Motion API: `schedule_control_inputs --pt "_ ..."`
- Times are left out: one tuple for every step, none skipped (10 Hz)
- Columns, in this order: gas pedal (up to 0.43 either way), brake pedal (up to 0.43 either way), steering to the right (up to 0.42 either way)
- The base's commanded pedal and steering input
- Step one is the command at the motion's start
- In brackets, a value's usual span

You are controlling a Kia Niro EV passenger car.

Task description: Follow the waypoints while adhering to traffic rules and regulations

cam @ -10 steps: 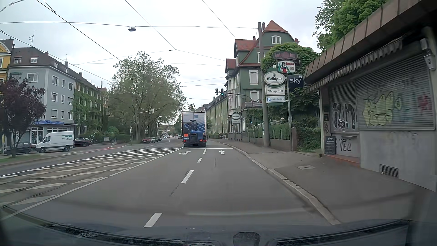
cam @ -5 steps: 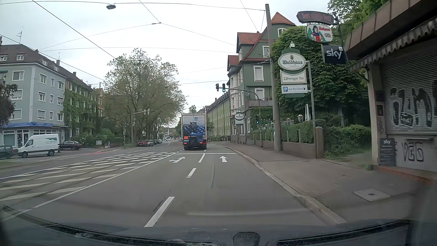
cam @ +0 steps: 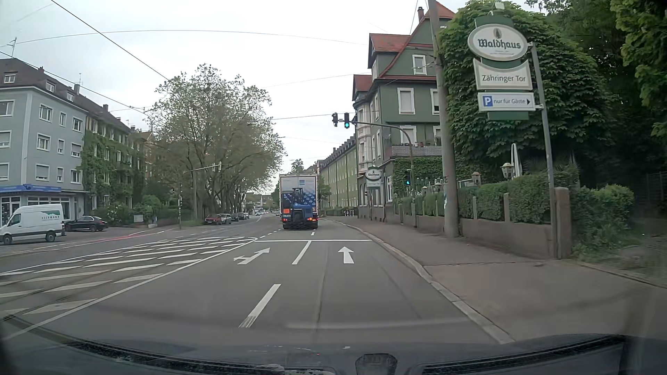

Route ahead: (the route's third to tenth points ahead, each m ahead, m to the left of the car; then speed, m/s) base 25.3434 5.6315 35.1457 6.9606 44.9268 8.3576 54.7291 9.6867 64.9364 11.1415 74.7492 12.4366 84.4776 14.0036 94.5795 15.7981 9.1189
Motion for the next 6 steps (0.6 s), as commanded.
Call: schedule_control_inputs --pt "0.087 0.0 -0.016" --pt "0.087 0.0 -0.016" --pt "0.087 0.0 -0.016" --pt "0.087 0.0 -0.016" --pt "0.087 0.0 -0.016" --pt "0.087 0.0 -0.015"
